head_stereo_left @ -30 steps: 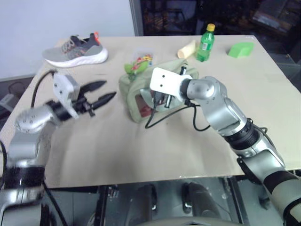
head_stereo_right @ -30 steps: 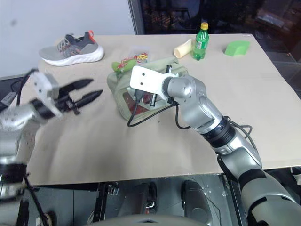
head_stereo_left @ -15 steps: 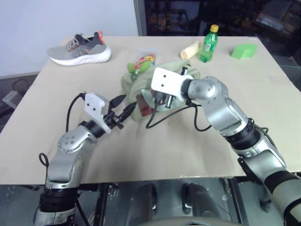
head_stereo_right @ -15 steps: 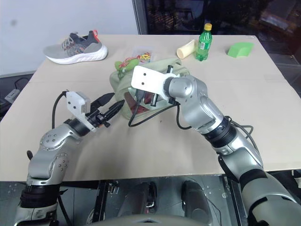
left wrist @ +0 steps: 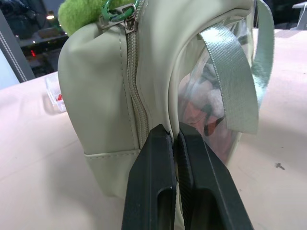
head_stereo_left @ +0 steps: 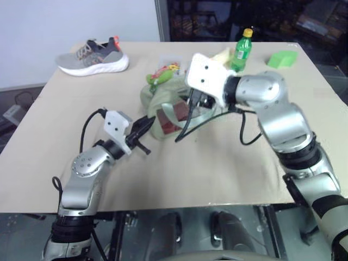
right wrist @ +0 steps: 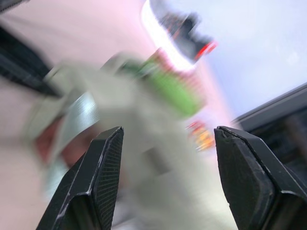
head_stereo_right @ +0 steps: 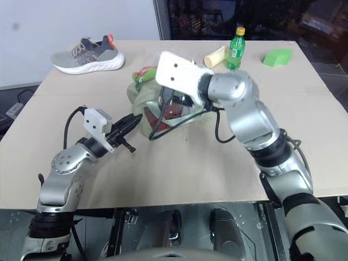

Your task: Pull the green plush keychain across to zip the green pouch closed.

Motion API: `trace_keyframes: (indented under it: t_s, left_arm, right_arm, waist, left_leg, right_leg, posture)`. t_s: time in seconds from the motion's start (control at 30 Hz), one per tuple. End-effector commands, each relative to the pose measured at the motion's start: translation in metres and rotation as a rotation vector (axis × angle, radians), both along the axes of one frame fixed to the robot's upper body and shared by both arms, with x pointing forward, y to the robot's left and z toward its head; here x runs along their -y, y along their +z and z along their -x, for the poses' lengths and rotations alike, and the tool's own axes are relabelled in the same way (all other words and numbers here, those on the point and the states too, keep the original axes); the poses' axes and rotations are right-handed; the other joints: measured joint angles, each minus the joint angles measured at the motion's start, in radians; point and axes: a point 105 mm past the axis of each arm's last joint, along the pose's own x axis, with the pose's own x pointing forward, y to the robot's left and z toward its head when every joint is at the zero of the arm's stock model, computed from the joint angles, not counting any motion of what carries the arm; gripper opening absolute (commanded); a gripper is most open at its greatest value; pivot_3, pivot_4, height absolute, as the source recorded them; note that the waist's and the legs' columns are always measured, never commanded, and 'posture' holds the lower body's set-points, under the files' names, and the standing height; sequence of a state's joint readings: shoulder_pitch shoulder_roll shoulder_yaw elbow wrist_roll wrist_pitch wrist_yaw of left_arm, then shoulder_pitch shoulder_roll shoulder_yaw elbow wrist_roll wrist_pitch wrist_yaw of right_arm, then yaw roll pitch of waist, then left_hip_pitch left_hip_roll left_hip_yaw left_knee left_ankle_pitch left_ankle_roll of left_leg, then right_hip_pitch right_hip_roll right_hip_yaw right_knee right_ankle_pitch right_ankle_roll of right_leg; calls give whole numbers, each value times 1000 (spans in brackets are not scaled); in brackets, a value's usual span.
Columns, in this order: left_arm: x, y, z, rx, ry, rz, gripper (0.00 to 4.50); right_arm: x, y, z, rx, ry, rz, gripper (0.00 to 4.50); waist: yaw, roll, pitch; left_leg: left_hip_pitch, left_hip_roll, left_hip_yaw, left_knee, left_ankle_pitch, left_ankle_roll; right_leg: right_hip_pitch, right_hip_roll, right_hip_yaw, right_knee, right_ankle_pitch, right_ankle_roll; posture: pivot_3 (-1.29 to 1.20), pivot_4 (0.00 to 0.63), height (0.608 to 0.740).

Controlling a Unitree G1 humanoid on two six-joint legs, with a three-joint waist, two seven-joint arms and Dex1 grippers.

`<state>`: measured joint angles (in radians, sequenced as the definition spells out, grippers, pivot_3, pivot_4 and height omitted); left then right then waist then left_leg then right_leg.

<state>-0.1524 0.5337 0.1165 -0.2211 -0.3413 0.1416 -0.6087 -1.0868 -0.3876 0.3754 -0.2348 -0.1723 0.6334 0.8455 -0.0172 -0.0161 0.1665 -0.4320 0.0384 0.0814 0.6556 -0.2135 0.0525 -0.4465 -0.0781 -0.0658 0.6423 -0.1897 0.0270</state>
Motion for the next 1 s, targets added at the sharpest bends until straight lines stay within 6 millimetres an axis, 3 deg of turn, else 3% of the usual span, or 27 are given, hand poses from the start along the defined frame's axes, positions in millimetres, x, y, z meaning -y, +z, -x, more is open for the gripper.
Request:
trace_keyframes:
  t_s: [0.03, 0.27, 0.7, 0.9, 0.93, 1.0]
  left_arm:
    - [0, 5, -1, 35, 2, -15, 0]
    - [2, 6, 0, 51, 0, -26, 0]
    - [4, 3, 4, 67, -1, -46, 0]
    - [0, 1, 4, 70, 11, -54, 0]
    - [-1, 1, 4, 68, 18, -53, 0]
    - [-4, -1, 3, 61, 36, -52, 0]
  right_arm:
    - [-11, 13, -7, 161, 36, 67, 3048]
    - [-25, -7, -34, 243, 73, 226, 3048]
    - [-56, -13, -53, 266, 126, 225, 3048]
    - [-59, -16, -57, 275, 131, 218, 356]
    - [-58, -14, -57, 284, 124, 215, 106]
    - [-55, -8, -58, 310, 108, 204, 106]
  waist:
    - [0, 0, 0]
    - [2, -1, 0]
    - [1, 0, 0]
    - [1, 0, 0]
    - [1, 0, 0]
    - [0, 0, 0]
  left_leg:
    - [0, 0, 0, 0, 0, 0]
    - [-1, 0, 2, 0, 0, 0]
    - [-1, 0, 2, -1, 0, 0]
    - [-1, 0, 2, -1, 0, 0]
    - [-1, 0, 1, -1, 0, 0]
    - [-1, 0, 1, -1, 0, 0]
  right_leg:
    - [0, 0, 0, 0, -1, 1]
    - [0, -1, 1, -1, 2, 0]
    - [0, -1, 1, -1, 1, -1]
    - [0, -1, 1, -1, 2, -1]
    - [0, -1, 1, -1, 2, -1]
    - [0, -1, 1, -1, 1, -1]
  posture:
    - [0, 150, 740]
    - [0, 150, 740]
    - [0, 150, 740]
    - [0, 150, 740]
    - [0, 150, 740]
    - [0, 150, 740]
